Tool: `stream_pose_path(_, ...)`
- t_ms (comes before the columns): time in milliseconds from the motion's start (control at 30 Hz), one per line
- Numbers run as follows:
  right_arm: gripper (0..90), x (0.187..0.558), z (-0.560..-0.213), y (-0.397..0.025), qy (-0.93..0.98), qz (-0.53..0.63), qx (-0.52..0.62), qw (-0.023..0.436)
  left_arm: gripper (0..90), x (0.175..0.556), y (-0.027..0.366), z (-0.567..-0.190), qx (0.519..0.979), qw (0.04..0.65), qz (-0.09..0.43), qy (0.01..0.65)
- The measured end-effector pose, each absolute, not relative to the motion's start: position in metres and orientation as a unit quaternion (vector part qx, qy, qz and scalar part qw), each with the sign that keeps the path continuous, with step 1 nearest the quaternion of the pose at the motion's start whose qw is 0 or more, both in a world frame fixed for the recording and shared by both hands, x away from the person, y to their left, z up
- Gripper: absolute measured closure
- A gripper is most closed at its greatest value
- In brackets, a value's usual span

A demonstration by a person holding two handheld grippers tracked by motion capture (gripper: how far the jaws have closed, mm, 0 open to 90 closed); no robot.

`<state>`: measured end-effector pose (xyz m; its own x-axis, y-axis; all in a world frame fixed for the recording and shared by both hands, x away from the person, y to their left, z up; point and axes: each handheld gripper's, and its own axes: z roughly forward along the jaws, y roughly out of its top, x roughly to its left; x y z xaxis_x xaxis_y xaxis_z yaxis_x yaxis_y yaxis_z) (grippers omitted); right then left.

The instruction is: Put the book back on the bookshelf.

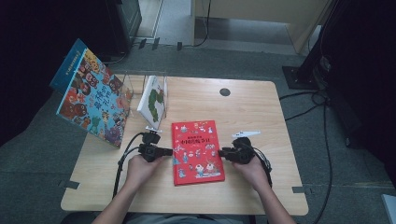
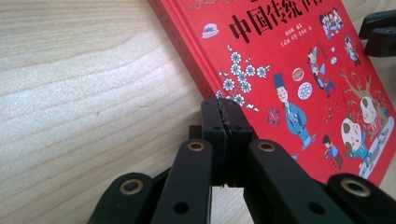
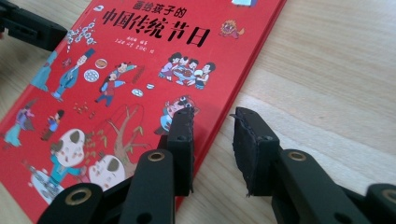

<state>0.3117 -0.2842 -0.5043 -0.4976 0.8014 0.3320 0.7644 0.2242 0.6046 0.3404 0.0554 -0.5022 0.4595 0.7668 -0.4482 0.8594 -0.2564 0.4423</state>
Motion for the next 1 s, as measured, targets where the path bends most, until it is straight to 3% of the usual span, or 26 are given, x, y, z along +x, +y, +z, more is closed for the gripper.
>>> stream_pose_path(300, 65.2, 0.336, -0.498, -0.273, 0.768, 0.32, 0.553, -0.037, 90.0, 0.341, 0.054, -0.502, 0.791, 0.328, -0.071, 0.512)
stream_pose_path(633, 65.8, 0.349, -0.498, -0.277, 0.736, 0.31, 0.597, -0.072, 90.0, 0.338, 0.049, -0.502, 0.796, 0.325, -0.068, 0.506)
stream_pose_path(1000, 66.0, 0.35, -0.496, -0.274, 0.732, 0.303, 0.607, -0.069, 90.0, 0.338, 0.05, -0.502, 0.792, 0.328, -0.071, 0.51)
